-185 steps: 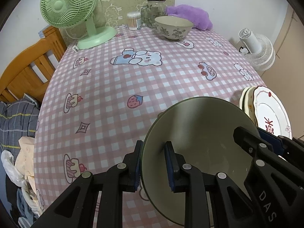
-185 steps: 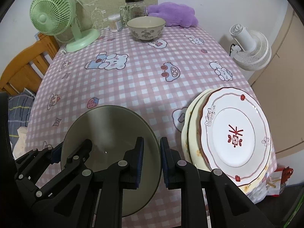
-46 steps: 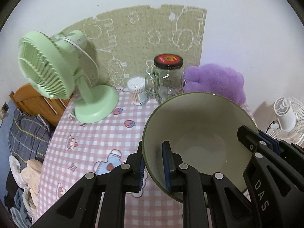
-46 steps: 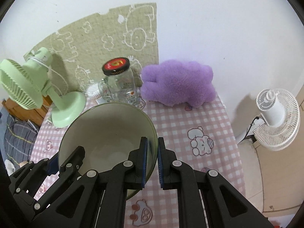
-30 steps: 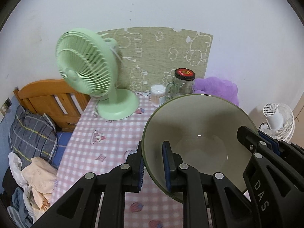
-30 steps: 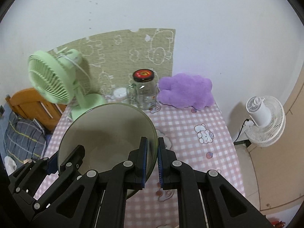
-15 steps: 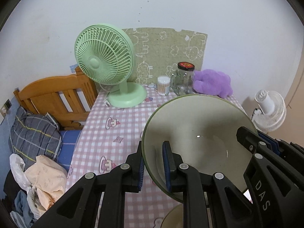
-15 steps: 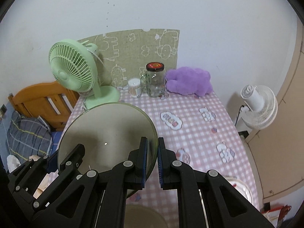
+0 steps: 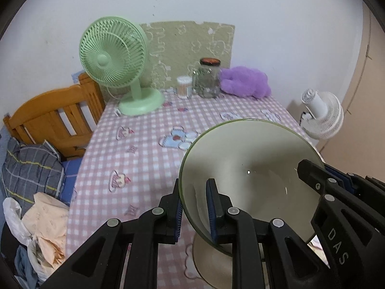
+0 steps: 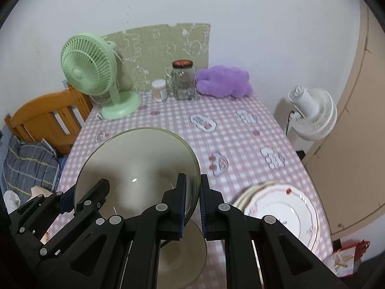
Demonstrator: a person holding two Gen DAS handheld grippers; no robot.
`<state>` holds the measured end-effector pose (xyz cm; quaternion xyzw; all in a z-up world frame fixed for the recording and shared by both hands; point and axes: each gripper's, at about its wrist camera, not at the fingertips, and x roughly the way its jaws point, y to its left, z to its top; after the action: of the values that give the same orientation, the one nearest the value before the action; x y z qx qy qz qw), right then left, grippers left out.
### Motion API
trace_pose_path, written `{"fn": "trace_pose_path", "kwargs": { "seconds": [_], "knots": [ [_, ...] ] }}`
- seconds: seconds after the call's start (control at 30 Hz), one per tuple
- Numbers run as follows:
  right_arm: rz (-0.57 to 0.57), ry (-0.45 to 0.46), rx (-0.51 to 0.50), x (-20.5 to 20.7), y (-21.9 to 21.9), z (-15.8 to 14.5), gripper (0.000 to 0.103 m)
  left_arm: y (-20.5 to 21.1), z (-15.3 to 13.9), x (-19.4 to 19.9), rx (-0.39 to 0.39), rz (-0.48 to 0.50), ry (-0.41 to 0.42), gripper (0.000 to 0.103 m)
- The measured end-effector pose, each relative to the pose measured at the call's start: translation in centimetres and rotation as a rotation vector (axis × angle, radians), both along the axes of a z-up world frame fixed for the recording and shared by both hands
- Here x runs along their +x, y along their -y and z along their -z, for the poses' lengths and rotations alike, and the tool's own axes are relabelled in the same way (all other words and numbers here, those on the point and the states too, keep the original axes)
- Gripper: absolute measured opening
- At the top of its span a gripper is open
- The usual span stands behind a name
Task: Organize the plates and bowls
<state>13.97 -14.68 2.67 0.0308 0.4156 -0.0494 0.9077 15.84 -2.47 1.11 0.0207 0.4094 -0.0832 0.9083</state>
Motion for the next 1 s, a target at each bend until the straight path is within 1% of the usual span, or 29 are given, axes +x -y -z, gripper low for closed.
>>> {"fn": "trace_pose_path", "kwargs": {
  "seconds": [0.17, 0.27, 0.4, 0.57, 0.7, 0.87, 1.0],
  "knots": [
    [-0.002, -0.045, -0.008, -1.2, 0.1, 1.4, 0.013, 0.2, 1.6, -1.0, 0.008, 0.015, -0.045, 0.016],
    [-0.009, -0.081, -0.015, -1.7, 0.0, 2.7, 0.013, 0.2, 3.0, -1.4, 0.011, 0.015, -0.08, 0.016],
    [-0.025, -0.143, -0.014, -1.8, 0.0, 4.4, 0.013, 0.1, 4.5, -1.9, 0.005, 0.007, -0.128, 0.016],
    [-0.038, -0.189, -0.015, -1.9, -0.1, 5.8, 0.013, 0.2, 5.8, -2.3, 0.02, 0.004, -0.169, 0.016],
    [-0.032, -0.206, -0.005, -2.0, 0.1, 6.6, 0.013, 0.6, 6.2, -2.4, 0.046, 0.013, -0.165, 0.016],
    [-0.028, -0.195, -0.005, -1.8, 0.2, 6.7, 0.013, 0.6, 6.3, -2.2, 0.051, 0.014, -0.17, 0.016],
    [-0.024, -0.203, -0.008, -2.0, 0.0, 6.7, 0.013, 0.6, 6.4, -2.2, 0.07, 0.025, -0.177, 0.016]
  ]
}}
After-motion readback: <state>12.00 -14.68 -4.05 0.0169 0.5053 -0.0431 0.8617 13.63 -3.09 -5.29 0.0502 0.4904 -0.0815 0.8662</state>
